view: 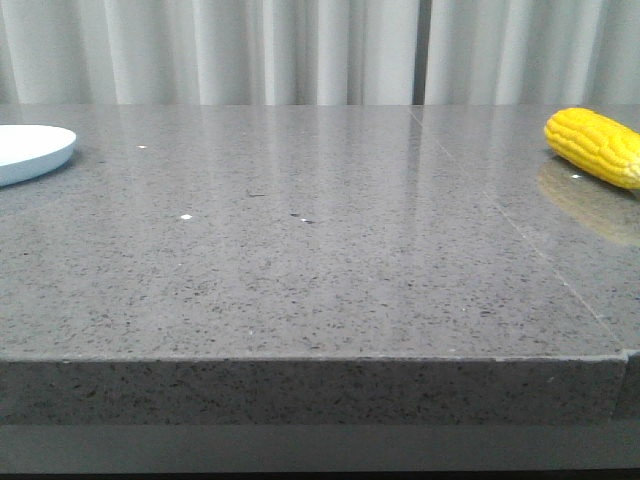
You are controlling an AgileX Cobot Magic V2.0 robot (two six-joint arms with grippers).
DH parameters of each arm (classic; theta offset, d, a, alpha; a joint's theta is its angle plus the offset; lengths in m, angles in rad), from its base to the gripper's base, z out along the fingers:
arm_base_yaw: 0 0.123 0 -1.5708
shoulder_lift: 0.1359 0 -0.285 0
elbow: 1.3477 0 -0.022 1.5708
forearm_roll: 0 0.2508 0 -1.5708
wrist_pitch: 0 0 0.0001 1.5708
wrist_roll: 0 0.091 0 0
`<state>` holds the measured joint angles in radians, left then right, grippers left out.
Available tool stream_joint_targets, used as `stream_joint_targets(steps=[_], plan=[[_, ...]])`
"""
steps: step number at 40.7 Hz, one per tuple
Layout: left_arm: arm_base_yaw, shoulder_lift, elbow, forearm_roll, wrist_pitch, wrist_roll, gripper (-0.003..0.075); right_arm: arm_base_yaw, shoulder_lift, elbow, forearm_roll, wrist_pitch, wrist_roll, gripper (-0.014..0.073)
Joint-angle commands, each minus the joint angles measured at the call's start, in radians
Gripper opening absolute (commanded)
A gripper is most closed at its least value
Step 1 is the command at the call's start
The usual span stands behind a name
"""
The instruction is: Place corn on plate with both arms
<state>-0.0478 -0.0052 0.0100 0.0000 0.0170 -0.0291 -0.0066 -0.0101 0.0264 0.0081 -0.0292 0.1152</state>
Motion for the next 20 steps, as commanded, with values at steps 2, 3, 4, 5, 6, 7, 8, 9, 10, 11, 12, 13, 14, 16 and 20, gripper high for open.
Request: stream_joint_targets(steps=[2,3,4,5,6,7,8,9,10,11,12,13,14,16,20], plan=[[0.000,-0.016,0.021,0.000,-0.081,-0.009,-0.0020,-0.004,-0.017,-0.022,-0.008,-0.086,-0.003,-0.0067],[0.000,-0.016,0.021,0.000,-0.081,-0.009,-0.0020,-0.004,-0.017,-0.022,-0.008,-0.086,-0.003,-0.0067],[0.000,-0.016,0.021,0.000,-0.081,-0.009,-0.0020,-0.004,-0.017,-0.022,-0.008,-0.086,-0.003,-0.0067],[0.000,-0.016,0.021,0.000,-0.081,-0.009,-0.0020,-0.004,-0.017,-0.022,-0.008,-0.086,-0.003,-0.0067],[0.000,-0.016,0.021,0.000,-0.081,-0.009,-0.0020,-0.004,-0.017,-0.022,-0.008,-0.086,-0.003,-0.0067],[0.000,-0.016,0.021,0.000,-0.081,-0.009,-0.0020,-0.004,-0.017,-0.022,-0.008,-0.086,-0.003,-0.0067],[0.000,-0.016,0.021,0.000,-0.081,-0.009,-0.0020,-0.004,-0.017,-0.022,-0.008,-0.086,-0.003,-0.0067],[0.000,-0.016,0.021,0.000,-0.081,-0.009,-0.0020,-0.004,-0.017,-0.022,-0.008,-0.086,-0.003,-0.0067],[0.000,-0.016,0.021,0.000,-0.081,-0.009,-0.0020,-0.004,-0.017,-0.022,-0.008,-0.086,-0.003,-0.0067],[0.000,-0.016,0.021,0.000,-0.081,-0.009,-0.0020,-0.004,-0.017,-0.022,-0.008,-0.086,-0.003,-0.0067],[0.000,-0.016,0.021,0.000,-0.081,-0.009,-0.0020,-0.004,-0.017,-0.022,-0.008,-0.086,-0.003,-0.0067],[0.000,-0.016,0.021,0.000,-0.086,-0.009,-0.0020,-0.004,-0.017,-0.022,-0.008,-0.090,-0.003,-0.0067],[0.000,-0.016,0.021,0.000,-0.086,-0.009,-0.0020,-0.004,-0.017,-0.022,-0.008,-0.095,-0.003,-0.0067],[0.000,-0.016,0.021,0.000,-0.087,-0.009,-0.0020,-0.004,-0.017,-0.022,-0.008,-0.099,-0.003,-0.0067],[0.000,-0.016,0.021,0.000,-0.134,-0.009,-0.0020,-0.004,-0.017,-0.022,-0.008,-0.099,-0.003,-0.0067]])
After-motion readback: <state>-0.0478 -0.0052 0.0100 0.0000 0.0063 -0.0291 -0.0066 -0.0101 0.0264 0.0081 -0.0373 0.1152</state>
